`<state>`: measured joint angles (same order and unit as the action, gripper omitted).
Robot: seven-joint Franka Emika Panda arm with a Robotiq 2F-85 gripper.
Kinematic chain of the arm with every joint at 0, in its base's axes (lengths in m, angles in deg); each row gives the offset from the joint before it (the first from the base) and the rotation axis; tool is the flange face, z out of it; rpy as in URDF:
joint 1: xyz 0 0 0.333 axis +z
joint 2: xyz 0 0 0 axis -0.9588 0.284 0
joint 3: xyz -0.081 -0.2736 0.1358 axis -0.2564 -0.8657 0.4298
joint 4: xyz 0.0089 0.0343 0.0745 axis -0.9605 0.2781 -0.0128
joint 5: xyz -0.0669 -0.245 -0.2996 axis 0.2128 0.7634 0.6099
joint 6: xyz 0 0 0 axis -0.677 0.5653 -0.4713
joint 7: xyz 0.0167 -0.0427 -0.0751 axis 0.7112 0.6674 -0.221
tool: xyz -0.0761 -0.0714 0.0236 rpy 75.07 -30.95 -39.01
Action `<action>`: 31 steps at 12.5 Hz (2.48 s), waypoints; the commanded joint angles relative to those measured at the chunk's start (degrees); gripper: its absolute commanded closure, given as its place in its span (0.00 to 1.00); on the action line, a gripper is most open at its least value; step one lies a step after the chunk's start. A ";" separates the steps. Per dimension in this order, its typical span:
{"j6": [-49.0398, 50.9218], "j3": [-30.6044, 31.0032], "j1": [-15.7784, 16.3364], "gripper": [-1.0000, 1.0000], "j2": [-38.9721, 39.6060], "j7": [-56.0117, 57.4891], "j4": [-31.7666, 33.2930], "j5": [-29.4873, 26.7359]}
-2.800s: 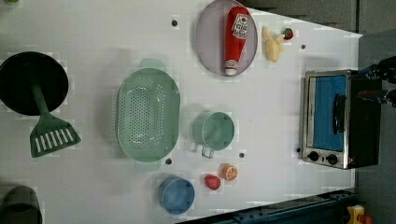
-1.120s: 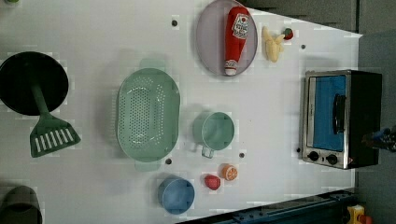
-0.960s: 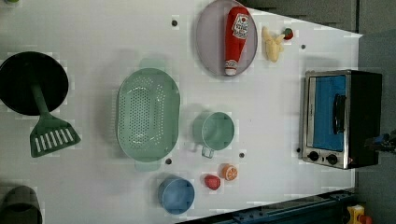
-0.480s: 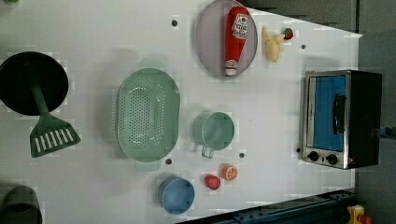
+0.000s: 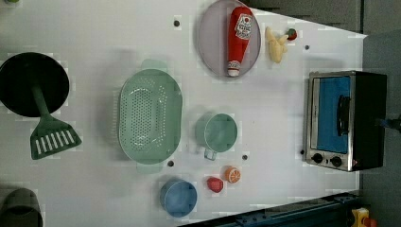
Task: Flap open oven.
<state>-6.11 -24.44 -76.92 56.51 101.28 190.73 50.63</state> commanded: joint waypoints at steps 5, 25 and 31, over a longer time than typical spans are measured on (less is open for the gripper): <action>-6.95 -1.07 0.48 0.82 10.82 5.38 1.26 -0.20; -11.48 8.32 5.14 0.82 18.43 -22.07 5.72 15.34; -11.28 11.99 8.81 0.82 26.30 -40.10 5.15 29.55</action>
<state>-17.72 -12.83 -69.66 81.93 68.63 195.88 79.94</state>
